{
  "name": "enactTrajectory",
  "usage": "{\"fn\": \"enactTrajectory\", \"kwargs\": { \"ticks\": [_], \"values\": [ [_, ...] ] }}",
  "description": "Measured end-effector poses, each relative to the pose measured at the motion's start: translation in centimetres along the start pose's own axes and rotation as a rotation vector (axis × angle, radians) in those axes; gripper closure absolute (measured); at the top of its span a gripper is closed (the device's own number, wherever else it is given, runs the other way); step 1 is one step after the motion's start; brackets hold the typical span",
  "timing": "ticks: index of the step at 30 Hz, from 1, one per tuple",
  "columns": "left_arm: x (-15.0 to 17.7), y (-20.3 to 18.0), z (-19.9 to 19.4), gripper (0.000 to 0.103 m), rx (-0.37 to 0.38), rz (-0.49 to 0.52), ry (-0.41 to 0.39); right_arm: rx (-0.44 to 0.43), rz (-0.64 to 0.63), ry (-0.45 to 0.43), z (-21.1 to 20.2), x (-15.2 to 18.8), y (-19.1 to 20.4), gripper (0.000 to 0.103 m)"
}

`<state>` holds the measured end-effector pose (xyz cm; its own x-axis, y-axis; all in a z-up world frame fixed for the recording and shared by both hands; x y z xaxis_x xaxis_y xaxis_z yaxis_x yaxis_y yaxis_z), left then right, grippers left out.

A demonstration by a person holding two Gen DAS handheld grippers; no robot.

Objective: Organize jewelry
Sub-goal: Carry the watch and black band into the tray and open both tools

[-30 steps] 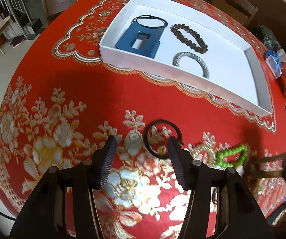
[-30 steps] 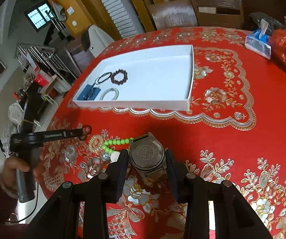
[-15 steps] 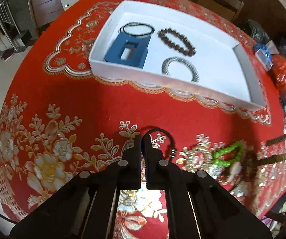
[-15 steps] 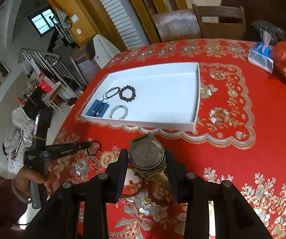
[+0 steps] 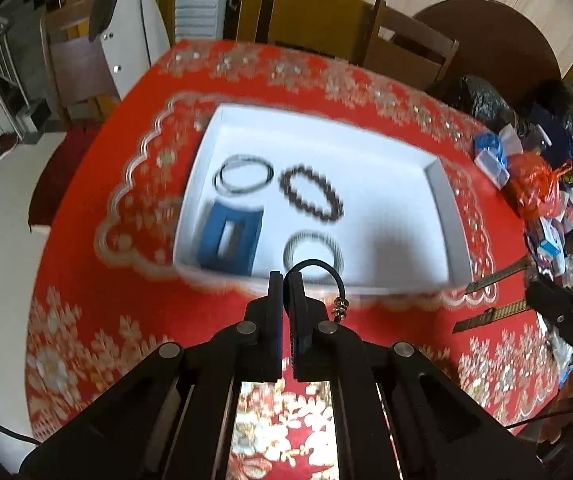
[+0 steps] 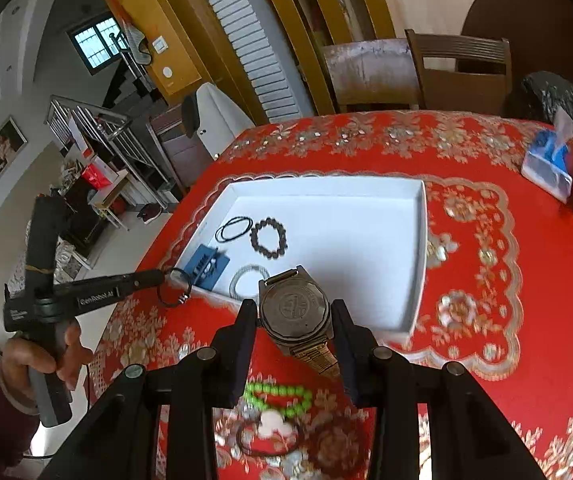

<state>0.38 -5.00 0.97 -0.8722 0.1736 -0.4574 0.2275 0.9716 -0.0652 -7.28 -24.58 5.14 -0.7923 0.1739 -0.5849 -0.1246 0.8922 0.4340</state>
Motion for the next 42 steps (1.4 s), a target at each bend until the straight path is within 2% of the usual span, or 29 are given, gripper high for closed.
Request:
{"fn": "enactTrajectory", "kwargs": {
  "ticks": [7, 18, 26, 34, 40, 42],
  "values": [
    [-3.9, -0.2, 1.6, 0.102, -0.03, 0.03, -0.016, 0.009, 0.01, 0.028, 3.4, -2.4, -0.6, 0.067],
    [-8.4, 0.1, 6.3, 0.102, -0.05, 0.044, 0.019, 0.022, 0.05, 0.092, 10.5, -5.5, -2.5, 0.067],
    [-11.8, 1.3, 10.2, 0.102, -0.059, 0.018, 0.048, 0.028, 0.049, 0.134, 15.8, -8.0, -3.2, 0.067],
    [-12.3, 3.2, 13.8, 0.102, -0.095, -0.004, 0.105, 0.019, 0.045, 0.174, 20.6, -9.6, -3.5, 0.067],
    [-11.6, 4.1, 15.3, 0.102, -0.112, -0.025, 0.143, 0.062, 0.052, 0.191, 22.9, -9.3, -4.9, 0.067],
    [-11.4, 4.2, 15.6, 0.102, -0.117, -0.027, 0.152, 0.077, 0.048, 0.188, 22.8, -9.3, -5.2, 0.057]
  ]
}}
Point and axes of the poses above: each gripper's, at about its wrist camera, not at the fingertips, and z roughly the way its jaws point, y to its left, x to its underside, the point moved 7 cm from there along z, roughly the way its jaws point, and after that the axes turned 8 degrees about -x, right-handed, at the moved point
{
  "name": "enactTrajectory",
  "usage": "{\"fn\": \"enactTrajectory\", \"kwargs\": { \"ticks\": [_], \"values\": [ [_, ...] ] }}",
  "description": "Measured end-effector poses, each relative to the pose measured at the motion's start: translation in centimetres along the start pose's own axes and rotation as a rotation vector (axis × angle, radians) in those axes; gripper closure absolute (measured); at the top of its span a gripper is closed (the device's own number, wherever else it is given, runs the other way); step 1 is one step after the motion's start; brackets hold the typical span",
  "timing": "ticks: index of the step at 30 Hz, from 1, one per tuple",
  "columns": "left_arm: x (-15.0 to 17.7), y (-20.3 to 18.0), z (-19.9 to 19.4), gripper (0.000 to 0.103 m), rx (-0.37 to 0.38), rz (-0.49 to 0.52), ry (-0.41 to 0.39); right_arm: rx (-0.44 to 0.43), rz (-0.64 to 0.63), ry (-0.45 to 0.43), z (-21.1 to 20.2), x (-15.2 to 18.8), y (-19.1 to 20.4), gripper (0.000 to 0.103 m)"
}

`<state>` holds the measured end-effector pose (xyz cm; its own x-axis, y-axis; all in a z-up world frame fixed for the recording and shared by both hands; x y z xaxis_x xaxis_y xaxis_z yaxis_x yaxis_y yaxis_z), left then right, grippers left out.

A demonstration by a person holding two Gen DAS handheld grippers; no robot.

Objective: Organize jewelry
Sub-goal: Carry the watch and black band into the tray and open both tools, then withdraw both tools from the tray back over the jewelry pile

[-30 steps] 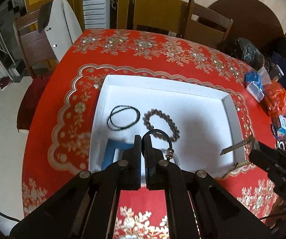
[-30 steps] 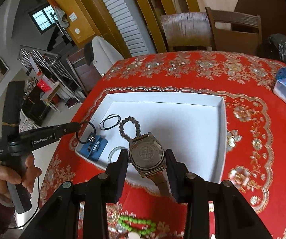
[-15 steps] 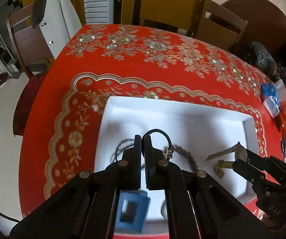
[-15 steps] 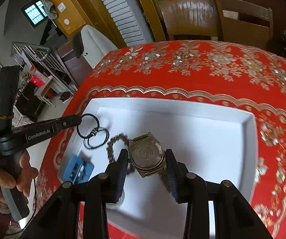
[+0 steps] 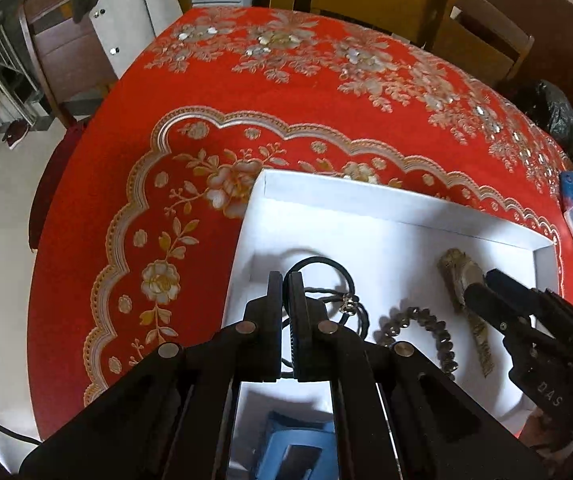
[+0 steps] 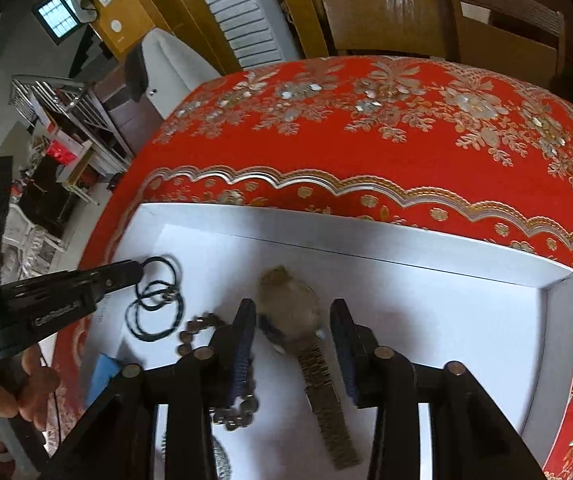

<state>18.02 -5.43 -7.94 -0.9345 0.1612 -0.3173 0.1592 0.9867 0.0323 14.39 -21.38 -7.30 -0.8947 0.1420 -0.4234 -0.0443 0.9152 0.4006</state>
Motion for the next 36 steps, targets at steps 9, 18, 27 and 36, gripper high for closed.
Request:
{"fn": "enactTrajectory", "kwargs": {
  "ticks": [9, 18, 27, 36],
  "values": [
    [0.6, -0.4, -0.8, 0.065, 0.02, -0.007, 0.002, -0.016, 0.032, -0.031, -3.4, 1.4, -0.8, 0.056],
    [2.0, -0.9, -2.8, 0.064, 0.008, 0.011, -0.027, -0.031, 0.065, -0.044, -5.6, 4.5, -0.4, 0.055],
    [3.9, -1.2, -5.3, 0.058, -0.007, 0.016, -0.063, -0.004, 0.082, -0.074, -8.0, 6.2, 0.2, 0.055],
    [6.6, -1.6, -7.5, 0.058, -0.017, 0.006, -0.091, 0.02, 0.086, -0.094, -10.3, 8.0, 0.7, 0.054]
  ]
}}
Point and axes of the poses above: each gripper's, at about its wrist camera, not at the fingertips, and z roughly the way its jaws point, y to its left, x to its underside, the point moved 7 cm from there along z, roughly the way its jaws point, and after that the axes turned 8 degrees about -x, right-handed, at the moved point
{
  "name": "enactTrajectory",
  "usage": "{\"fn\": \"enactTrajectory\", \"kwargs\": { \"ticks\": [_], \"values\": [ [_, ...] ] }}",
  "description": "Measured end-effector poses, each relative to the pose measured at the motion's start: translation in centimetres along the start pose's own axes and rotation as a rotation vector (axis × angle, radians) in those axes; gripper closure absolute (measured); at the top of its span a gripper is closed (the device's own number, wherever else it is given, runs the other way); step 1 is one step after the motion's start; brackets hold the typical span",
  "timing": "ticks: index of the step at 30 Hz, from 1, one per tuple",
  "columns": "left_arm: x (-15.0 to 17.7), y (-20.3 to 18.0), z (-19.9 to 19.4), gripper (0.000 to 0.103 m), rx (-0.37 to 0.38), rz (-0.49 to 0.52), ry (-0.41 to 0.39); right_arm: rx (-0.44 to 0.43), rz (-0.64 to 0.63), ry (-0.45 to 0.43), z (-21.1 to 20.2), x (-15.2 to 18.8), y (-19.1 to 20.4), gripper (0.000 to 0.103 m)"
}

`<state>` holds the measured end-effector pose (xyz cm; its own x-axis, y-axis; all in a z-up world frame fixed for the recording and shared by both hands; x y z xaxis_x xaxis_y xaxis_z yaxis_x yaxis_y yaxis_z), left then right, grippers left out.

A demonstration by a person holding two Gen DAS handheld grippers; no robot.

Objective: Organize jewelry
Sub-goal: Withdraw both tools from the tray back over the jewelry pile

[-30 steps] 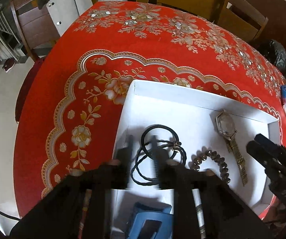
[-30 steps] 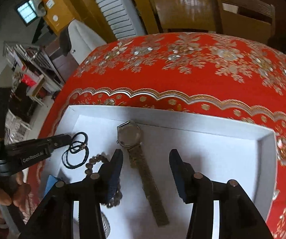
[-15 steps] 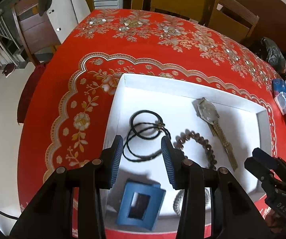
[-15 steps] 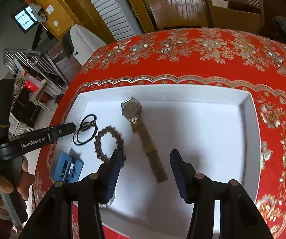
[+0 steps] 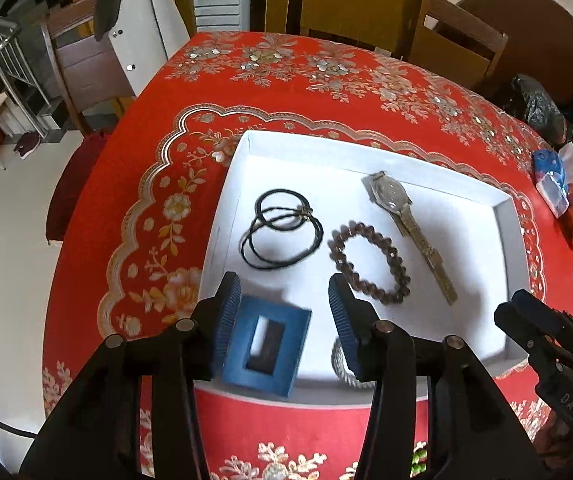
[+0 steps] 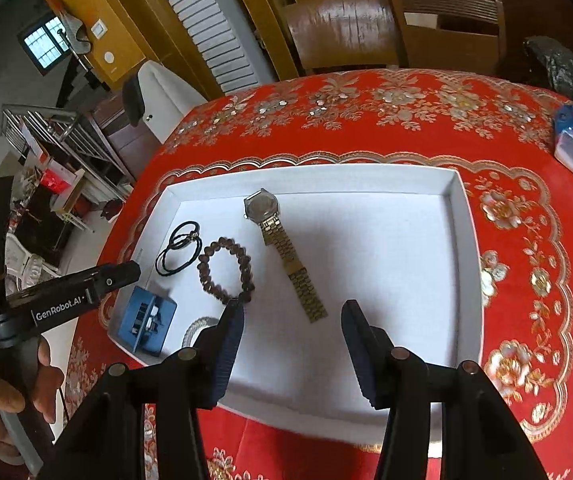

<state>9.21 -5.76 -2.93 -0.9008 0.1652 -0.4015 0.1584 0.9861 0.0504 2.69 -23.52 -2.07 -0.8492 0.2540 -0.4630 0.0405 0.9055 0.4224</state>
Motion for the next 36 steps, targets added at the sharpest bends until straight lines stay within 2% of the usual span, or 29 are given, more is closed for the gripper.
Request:
{"fn": "enactTrajectory", "kwargs": {
  "ticks": [16, 31, 36],
  "values": [
    [4.9, -2.0, -4.5, 0.057, -0.017, 0.029, -0.064, 0.022, 0.018, -0.032, -5.3, 5.0, -0.7, 0.054],
    [10.8, -3.9, -7.9, 0.057, -0.012, 0.036, -0.074, 0.036, -0.016, -0.014, -9.4, 10.7, -0.8, 0.053],
    [12.4, -4.5, -8.8, 0.057, -0.011, 0.039, -0.081, 0.048, -0.039, -0.01, -10.8, 12.7, -1.2, 0.044]
  ]
}}
Point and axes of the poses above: each gripper's, at about its wrist camera, not at the fingertips, and z roughly the way its jaws point, y to its left, x to its underside, the point moved 7 cm from there along z, roughly the way its jaws point, and after that the axes turned 8 degrees about -x, right-handed, at the moved point
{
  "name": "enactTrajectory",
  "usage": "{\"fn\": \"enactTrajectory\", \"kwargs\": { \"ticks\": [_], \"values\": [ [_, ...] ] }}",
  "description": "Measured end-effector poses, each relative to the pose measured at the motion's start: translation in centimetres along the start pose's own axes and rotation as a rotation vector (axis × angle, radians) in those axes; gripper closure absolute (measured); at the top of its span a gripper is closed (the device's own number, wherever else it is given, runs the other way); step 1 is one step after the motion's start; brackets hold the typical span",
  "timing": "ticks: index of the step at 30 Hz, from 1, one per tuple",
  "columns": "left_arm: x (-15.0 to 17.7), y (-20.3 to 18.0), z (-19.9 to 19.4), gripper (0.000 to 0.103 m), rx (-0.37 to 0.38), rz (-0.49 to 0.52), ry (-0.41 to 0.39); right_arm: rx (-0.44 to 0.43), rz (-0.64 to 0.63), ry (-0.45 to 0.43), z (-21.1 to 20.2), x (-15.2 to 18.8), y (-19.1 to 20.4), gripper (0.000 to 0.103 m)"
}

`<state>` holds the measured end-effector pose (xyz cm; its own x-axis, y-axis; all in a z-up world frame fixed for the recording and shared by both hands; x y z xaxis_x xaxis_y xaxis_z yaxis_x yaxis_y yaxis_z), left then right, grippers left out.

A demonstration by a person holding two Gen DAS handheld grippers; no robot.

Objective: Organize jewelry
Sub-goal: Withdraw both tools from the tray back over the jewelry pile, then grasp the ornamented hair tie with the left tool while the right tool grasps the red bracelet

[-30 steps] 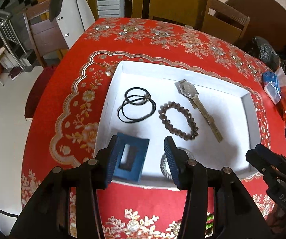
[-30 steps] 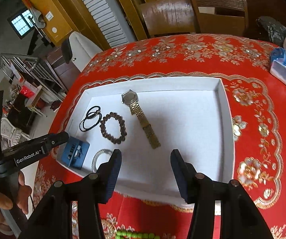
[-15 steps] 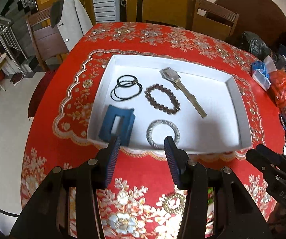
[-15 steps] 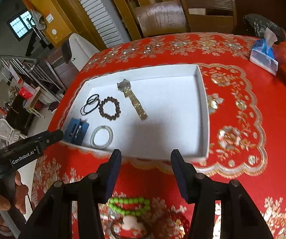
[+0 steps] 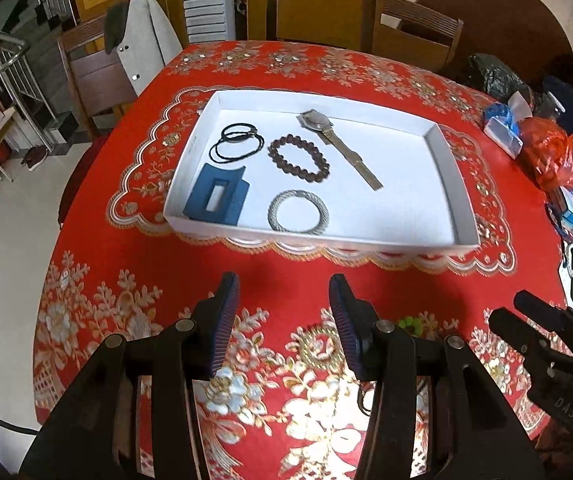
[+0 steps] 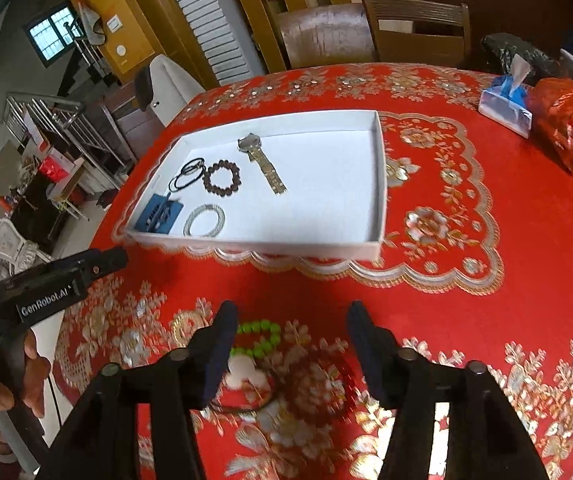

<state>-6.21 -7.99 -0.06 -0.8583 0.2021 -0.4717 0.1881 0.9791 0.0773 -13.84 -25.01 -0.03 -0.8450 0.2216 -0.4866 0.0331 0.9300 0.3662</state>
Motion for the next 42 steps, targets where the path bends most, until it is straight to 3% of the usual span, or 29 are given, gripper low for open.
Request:
{"fn": "enactTrajectory", "kwargs": {
  "ticks": [23, 29, 35, 42],
  "values": [
    [5.1, -3.2, -2.3, 0.052, 0.015, 0.043, 0.012, 0.004, -0.011, 0.033, -2.6, 6.1, -1.3, 0.043],
    [6.7, -3.4, -1.8, 0.052, 0.043, 0.047, 0.051, 0.003, 0.0, 0.048, -2.5, 7.6, -2.0, 0.043],
    [8.6, -3.4, -0.6, 0.045, 0.093, 0.061, 0.103, -0.012, 0.009, 0.055, -2.1, 8.9, -2.6, 0.043],
    [10.6, -4.7, 1.8, 0.045, 0.135, 0.085, 0.174, -0.027, 0.015, 0.061, -1.1, 8.8, -2.8, 0.043]
  ]
}}
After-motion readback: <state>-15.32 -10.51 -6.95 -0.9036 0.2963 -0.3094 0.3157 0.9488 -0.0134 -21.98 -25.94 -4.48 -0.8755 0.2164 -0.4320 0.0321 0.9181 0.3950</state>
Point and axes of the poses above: each gripper's, at about its wrist camera, not at the fingertips, and z roughly the way its jaws point, y to its left, x to its underside, the point moved 7 cm from there along z, roughly the way its jaws point, and after that the axes turned 8 degrees about -x, right-handed, at the moved point
